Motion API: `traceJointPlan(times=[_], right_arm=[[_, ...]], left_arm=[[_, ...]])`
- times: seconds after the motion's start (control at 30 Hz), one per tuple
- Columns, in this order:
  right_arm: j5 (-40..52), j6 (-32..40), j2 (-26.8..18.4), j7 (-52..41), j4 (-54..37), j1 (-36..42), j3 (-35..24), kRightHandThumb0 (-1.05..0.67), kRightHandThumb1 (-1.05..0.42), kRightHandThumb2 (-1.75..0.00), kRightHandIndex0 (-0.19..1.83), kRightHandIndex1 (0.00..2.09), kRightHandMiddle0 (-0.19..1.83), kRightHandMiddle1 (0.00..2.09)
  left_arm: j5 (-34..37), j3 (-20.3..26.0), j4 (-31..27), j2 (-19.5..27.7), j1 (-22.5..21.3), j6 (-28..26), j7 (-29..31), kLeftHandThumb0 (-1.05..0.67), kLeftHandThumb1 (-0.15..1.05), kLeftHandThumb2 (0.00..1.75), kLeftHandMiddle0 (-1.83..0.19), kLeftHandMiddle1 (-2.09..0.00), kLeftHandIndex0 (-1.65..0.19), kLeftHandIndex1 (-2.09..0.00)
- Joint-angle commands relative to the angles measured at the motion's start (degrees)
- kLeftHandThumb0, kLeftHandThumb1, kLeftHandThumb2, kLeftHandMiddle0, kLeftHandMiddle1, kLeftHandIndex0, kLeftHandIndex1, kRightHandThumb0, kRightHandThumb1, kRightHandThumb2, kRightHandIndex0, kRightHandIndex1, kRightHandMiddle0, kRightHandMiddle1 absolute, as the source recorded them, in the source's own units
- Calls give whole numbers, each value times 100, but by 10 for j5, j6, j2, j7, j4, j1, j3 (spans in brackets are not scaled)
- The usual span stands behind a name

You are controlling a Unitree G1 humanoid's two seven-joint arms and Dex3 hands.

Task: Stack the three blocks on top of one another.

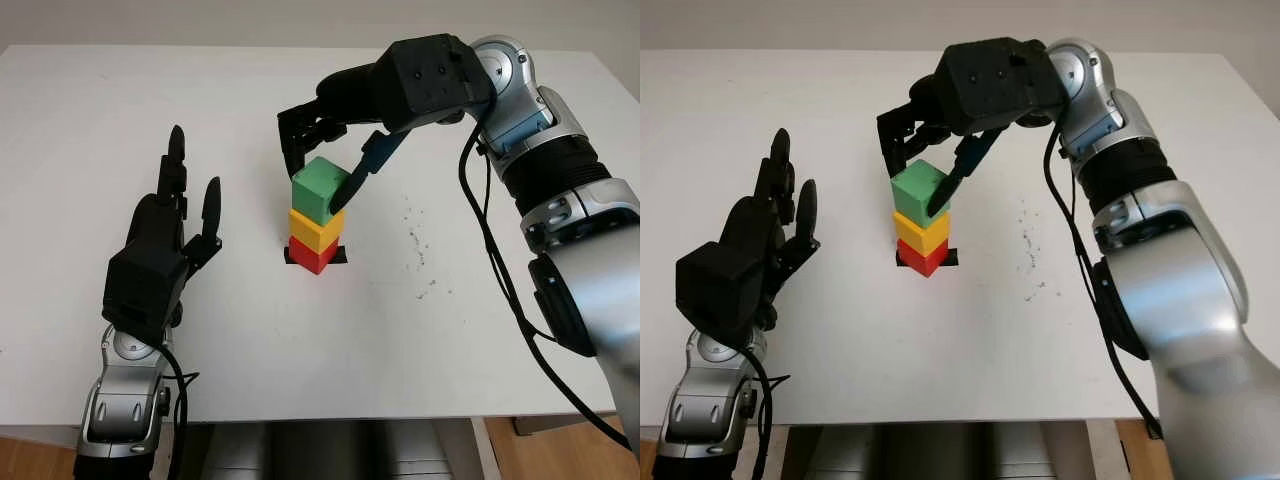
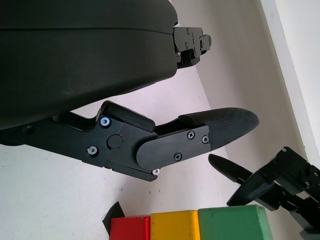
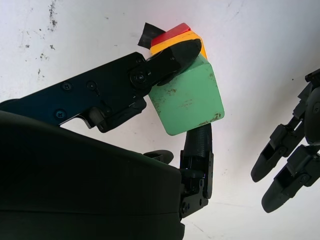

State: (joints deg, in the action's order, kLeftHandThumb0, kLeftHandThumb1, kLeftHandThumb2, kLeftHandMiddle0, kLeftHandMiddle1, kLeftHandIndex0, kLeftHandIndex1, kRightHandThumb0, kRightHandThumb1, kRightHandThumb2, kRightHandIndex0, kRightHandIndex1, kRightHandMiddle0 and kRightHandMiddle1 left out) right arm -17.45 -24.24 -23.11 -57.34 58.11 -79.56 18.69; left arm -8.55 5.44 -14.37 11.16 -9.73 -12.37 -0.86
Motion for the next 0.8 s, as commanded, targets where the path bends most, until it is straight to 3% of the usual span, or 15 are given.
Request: traceJointPlan(times=[0.0, 0.5, 0.57, 0.7, 0.77], right_arm=[[-1, -3, 0, 5, -11, 0, 0, -51, -95, -5, 33, 5, 36, 158], [0, -3, 1, -12, -7, -2, 2, -54, -94, -5, 29, 3, 31, 154], [-10, -3, -1, -22, -6, -6, 11, -63, -93, -5, 22, 2, 18, 136], [-17, 7, -2, -30, -11, -9, 17, -80, -90, -5, 3, 3, 11, 57], [-19, 8, -2, -28, -13, -9, 17, -83, -90, -6, 0, 2, 10, 47]], left_arm=[[1, -1, -8, -1, 3, 7, 1, -79, 105, 71, 12, -5, 11, -5], [-1, -2, -9, 0, 2, 3, 3, -80, 105, 72, 13, -5, 12, -5], [-3, -2, -8, 0, 2, 2, 1, -80, 105, 71, 13, -5, 11, -5], [-2, -2, -8, 0, 0, 3, 2, -80, 105, 71, 12, -5, 11, -5], [-1, -1, -7, 1, 0, 1, 4, -81, 105, 71, 13, -5, 12, -5]])
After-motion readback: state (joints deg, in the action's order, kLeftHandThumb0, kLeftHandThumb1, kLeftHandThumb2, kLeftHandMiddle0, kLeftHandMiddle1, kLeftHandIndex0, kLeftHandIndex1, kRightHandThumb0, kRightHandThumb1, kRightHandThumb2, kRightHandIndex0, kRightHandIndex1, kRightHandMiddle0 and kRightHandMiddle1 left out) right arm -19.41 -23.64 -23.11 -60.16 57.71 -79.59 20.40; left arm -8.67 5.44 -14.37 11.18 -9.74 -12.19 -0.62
